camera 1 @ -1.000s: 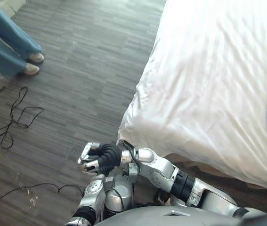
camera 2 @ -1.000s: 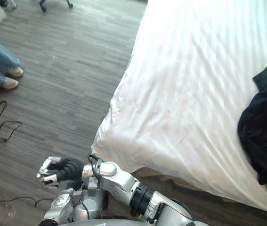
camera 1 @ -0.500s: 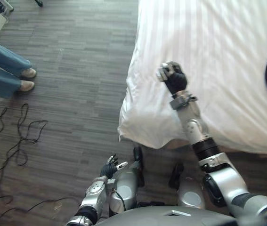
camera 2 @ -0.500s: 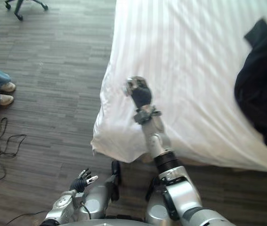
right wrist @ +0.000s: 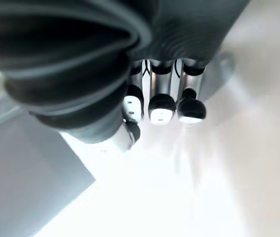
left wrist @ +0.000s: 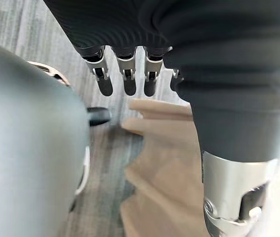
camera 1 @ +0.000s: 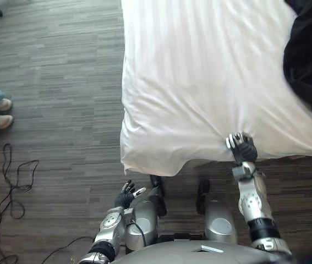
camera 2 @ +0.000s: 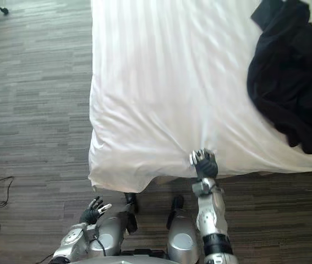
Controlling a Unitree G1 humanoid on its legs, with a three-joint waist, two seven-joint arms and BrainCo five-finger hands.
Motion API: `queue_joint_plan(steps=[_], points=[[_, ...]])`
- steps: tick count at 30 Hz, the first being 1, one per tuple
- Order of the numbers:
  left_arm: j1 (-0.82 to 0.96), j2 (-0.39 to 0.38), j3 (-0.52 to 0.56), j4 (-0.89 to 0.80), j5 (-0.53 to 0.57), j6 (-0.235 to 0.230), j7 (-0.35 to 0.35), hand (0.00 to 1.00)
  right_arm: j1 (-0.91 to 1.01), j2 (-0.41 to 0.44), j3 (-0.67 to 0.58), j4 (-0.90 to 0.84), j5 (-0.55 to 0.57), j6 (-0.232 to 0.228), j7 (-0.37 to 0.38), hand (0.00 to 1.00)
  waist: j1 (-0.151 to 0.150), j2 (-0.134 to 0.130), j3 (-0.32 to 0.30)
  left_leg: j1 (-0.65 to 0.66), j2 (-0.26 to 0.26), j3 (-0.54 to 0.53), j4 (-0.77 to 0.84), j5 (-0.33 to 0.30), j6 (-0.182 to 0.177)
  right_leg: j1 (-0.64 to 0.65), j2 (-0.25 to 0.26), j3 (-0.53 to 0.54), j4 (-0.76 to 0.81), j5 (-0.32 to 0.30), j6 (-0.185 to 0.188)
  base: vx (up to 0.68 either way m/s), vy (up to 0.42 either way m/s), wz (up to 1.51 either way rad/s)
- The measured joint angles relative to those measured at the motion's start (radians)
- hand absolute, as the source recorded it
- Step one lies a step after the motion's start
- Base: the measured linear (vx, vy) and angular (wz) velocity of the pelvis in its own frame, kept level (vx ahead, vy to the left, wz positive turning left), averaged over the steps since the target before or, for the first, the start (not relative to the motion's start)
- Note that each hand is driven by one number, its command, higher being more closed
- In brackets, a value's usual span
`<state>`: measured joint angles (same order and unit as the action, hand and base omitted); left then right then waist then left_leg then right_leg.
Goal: Tidy the bed and pick cloth on bed and put in laundry
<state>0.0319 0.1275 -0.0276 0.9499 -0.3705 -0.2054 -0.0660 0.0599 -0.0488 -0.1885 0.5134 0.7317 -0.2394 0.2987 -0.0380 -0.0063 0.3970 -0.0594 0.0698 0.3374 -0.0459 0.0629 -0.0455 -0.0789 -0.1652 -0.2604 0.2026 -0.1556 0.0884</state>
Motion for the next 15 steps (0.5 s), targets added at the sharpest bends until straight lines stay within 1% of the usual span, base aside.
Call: queue_joint_plan(steps=[1, 2, 3, 4, 5, 6, 7, 9, 11, 13, 15], points=[[0.002, 0.000, 0.001, 0.000, 0.000, 0.001, 0.002, 0.00, 0.009, -0.001, -0.011, 0.027, -0.009, 0.005, -0.002, 1.00, 0.000, -0.001, -0.003, 0.007, 0.000, 0.003, -0.007, 0.000, 0.000, 0.005, 0.002, 0.000, -0.006, 0.003, -0.001, 0.18, 0.027, -0.13], [0.008, -0.003, 0.009, 0.000, 0.003, 0.006, 0.006, 0.00, 0.055, -0.001, -0.053, 0.143, -0.036, 0.028, -0.014, 1.00, 0.001, -0.003, -0.019, 0.024, -0.003, 0.013, -0.026, 0.000, 0.000, 0.026, 0.007, 0.002, -0.031, 0.012, 0.002, 0.16, 0.024, -0.19], [0.014, -0.008, 0.017, 0.000, 0.010, 0.009, 0.008, 0.00, 0.103, -0.004, -0.080, 0.223, -0.060, 0.040, -0.019, 1.00, -0.004, 0.001, -0.029, 0.042, -0.006, 0.016, -0.039, 0.000, 0.000, 0.044, 0.007, 0.004, -0.049, 0.019, 0.003, 0.19, 0.028, -0.20], [0.018, -0.010, 0.022, 0.000, 0.011, 0.012, 0.009, 0.00, 0.124, -0.011, -0.087, 0.253, -0.070, 0.045, -0.021, 1.00, -0.010, 0.001, -0.032, 0.052, -0.007, 0.018, -0.045, 0.000, 0.000, 0.055, 0.008, 0.005, -0.058, 0.020, 0.004, 0.13, 0.025, -0.16], [0.027, -0.016, 0.037, 0.002, 0.012, 0.025, 0.011, 0.00, 0.167, -0.008, -0.101, 0.303, -0.096, 0.051, -0.023, 1.00, -0.022, 0.001, -0.054, 0.067, -0.009, 0.028, -0.051, -0.001, -0.001, 0.070, 0.009, 0.009, -0.071, 0.023, 0.006, 0.11, 0.015, -0.20], [0.033, -0.017, 0.040, 0.009, 0.014, 0.030, 0.020, 0.00, 0.200, -0.002, -0.103, 0.348, -0.129, 0.053, -0.025, 0.00, -0.025, -0.004, -0.075, 0.088, -0.011, 0.039, -0.051, -0.002, -0.003, 0.093, 0.009, 0.016, -0.086, 0.025, 0.006, 0.10, 0.009, -0.22], [0.036, -0.018, 0.040, 0.011, 0.021, 0.032, 0.024, 0.00, 0.214, 0.001, -0.103, 0.366, -0.139, 0.053, -0.025, 0.00, -0.026, -0.006, -0.089, 0.096, -0.011, 0.040, -0.051, -0.003, -0.004, 0.102, 0.010, 0.020, -0.092, 0.025, 0.007, 0.10, -0.010, -0.21], [0.042, -0.025, 0.040, 0.023, 0.043, 0.046, 0.031, 0.00, 0.229, 0.007, -0.114, 0.430, -0.195, 0.053, -0.024, 0.00, -0.028, -0.009, -0.138, 0.127, -0.007, 0.041, -0.052, -0.010, -0.013, 0.136, 0.015, 0.024, -0.110, 0.025, 0.007, 0.07, -0.026, -0.11], [0.043, -0.030, 0.040, 0.040, 0.049, 0.049, 0.032, 0.00, 0.227, 0.012, -0.118, 0.448, -0.233, 0.049, -0.022, 0.00, -0.027, -0.011, -0.169, 0.131, -0.002, 0.040, -0.052, -0.010, -0.014, 0.147, 0.019, 0.023, -0.122, 0.026, 0.006, 0.02, -0.028, 0.02], [0.043, -0.031, 0.053, 0.054, 0.059, 0.058, 0.040, 0.00, 0.216, 0.012, -0.118, 0.456, -0.297, 0.029, -0.017, 0.00, -0.026, -0.016, -0.185, 0.149, 0.003, 0.038, -0.053, -0.010, -0.014, 0.173, 0.023, 0.019, -0.134, 0.031, 0.003, -0.03, -0.011, 0.05], [0.051, -0.031, 0.062, 0.059, 0.079, 0.069, 0.044, 0.00, 0.208, 0.011, -0.117, 0.456, -0.344, 0.012, -0.022, 0.00, -0.027, -0.011, -0.194, 0.153, 0.007, 0.034, -0.058, -0.010, -0.014, 0.179, 0.025, 0.004, -0.136, 0.031, 0.003, -0.09, -0.002, 0.13]])
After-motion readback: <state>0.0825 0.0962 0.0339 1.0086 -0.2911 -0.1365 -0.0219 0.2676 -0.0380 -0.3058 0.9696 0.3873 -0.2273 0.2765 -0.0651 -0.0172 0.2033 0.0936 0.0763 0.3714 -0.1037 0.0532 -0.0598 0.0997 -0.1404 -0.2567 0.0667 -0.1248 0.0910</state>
